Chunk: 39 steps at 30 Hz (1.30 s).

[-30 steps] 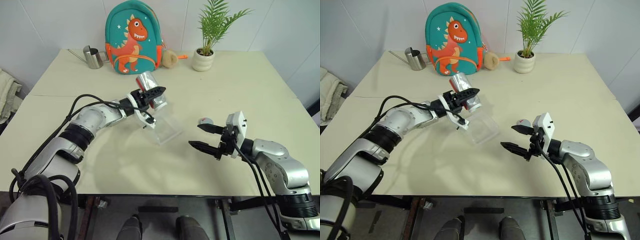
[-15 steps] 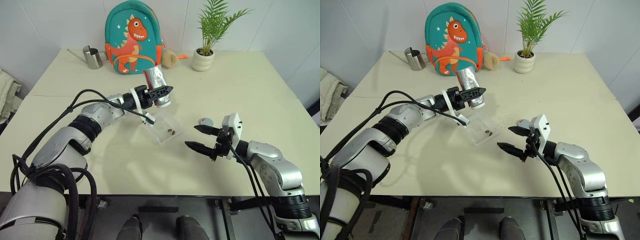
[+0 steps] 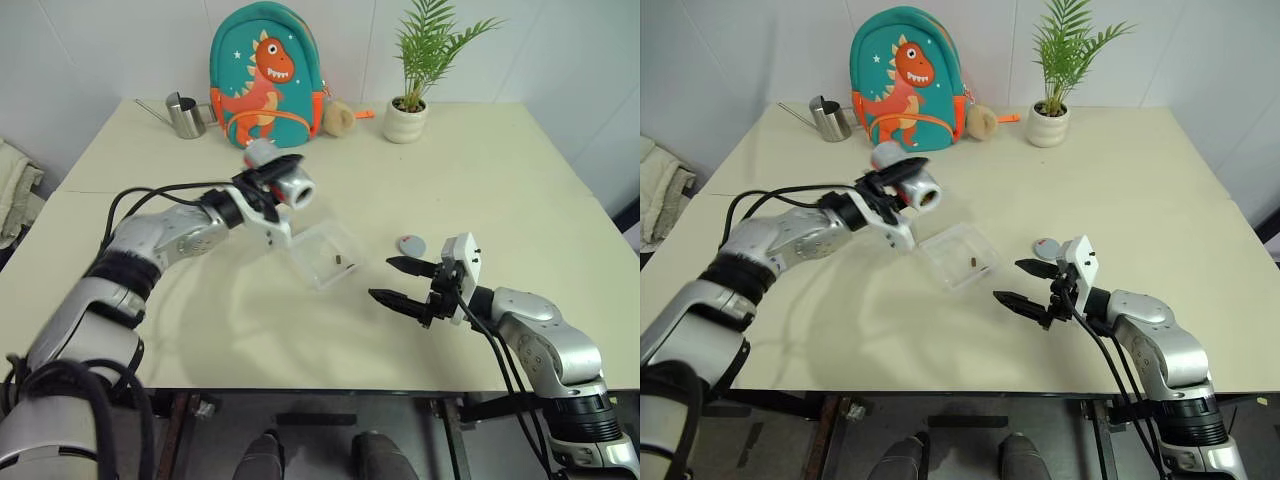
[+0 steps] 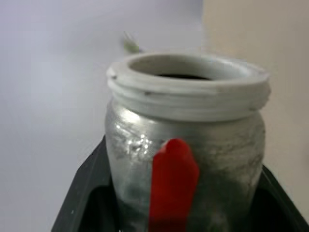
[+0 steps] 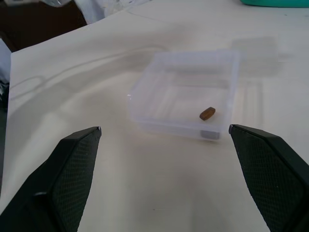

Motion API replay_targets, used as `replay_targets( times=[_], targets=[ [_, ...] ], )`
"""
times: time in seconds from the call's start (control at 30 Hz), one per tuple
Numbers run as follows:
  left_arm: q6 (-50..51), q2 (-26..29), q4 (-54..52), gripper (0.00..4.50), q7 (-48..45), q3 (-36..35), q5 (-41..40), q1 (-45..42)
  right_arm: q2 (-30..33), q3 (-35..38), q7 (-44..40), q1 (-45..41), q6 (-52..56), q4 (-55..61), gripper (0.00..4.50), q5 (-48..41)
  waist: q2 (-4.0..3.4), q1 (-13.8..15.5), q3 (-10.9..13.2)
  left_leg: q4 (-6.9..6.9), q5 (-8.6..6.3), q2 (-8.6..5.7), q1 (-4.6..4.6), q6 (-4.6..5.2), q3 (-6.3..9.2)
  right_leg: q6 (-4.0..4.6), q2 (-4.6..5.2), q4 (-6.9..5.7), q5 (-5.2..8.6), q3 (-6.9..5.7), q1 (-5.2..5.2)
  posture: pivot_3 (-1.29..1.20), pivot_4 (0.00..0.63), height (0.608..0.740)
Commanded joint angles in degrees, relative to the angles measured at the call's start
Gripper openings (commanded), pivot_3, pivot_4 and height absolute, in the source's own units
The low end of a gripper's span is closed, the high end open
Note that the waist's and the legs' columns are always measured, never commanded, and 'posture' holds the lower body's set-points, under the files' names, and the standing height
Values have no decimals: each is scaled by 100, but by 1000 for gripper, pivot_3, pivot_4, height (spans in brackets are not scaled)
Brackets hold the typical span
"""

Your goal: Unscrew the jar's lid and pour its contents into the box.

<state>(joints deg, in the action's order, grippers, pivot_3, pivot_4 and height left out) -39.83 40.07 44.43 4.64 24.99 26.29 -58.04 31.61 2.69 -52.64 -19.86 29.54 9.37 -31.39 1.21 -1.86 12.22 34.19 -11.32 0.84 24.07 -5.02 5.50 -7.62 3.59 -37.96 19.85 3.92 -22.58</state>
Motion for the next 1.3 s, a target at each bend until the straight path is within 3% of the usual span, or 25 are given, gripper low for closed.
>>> replay_targets(
  times=[0.03,0.1,0.27,0.4,0.6,0.87,1.03,1.3],
  targets=[
    [1950,-201,-553,1977,-2278,-1332,-2631,468,43,28,-104,-164,-194,-45,4464,38,0,2,1,-1,3,1,-1,8,1,4,-3,-3,-1,-1,0,0,150,740],
    [3003,-323,-726,1977,-2666,-1870,-3228,608,29,-25,-159,-226,-272,-139,4464,98,1,8,1,2,10,0,1,13,10,7,-4,-12,-3,-6,0,0,150,740],
    [5106,-334,-600,1977,-2255,-3413,-4298,636,36,-100,-341,-388,-529,-344,4464,249,1,-3,1,26,14,-2,0,17,20,5,-4,-29,-8,-7,3,0,150,740],
    [5376,-200,-599,1977,-2532,-4565,-5066,1024,56,29,-557,-546,-1181,-778,4464,425,1,-60,0,32,14,-2,-7,16,19,5,-3,-42,-9,-7,4,0,150,740],
    [4848,-15,-348,1977,-2281,-4873,-4690,1802,311,18,-936,-870,-1819,-1493,4464,775,5,-47,-2,37,16,-2,-15,13,18,9,-2,-50,-11,-5,9,0,150,740],
    [4122,-85,-175,4479,-2605,-4980,-4611,2119,409,107,-1290,-1257,-2352,-2143,4500,900,6,25,-2,40,22,-2,-18,6,19,9,-3,-46,-27,-6,16,0,150,740],
    [4100,-135,-596,4479,-2766,-4934,-4621,2575,324,56,-1276,-1362,-2260,-2078,4500,901,6,-22,-2,33,22,2,-21,6,15,11,-4,-33,-34,-5,17,0,150,740],
    [4911,168,-2182,4479,-3246,-5238,-4950,3919,398,104,-1308,-1192,-1960,-1666,4500,792,6,-24,-2,5,22,7,-24,6,11,14,-3,-13,-33,-3,12,0,150,740]
  ],
)
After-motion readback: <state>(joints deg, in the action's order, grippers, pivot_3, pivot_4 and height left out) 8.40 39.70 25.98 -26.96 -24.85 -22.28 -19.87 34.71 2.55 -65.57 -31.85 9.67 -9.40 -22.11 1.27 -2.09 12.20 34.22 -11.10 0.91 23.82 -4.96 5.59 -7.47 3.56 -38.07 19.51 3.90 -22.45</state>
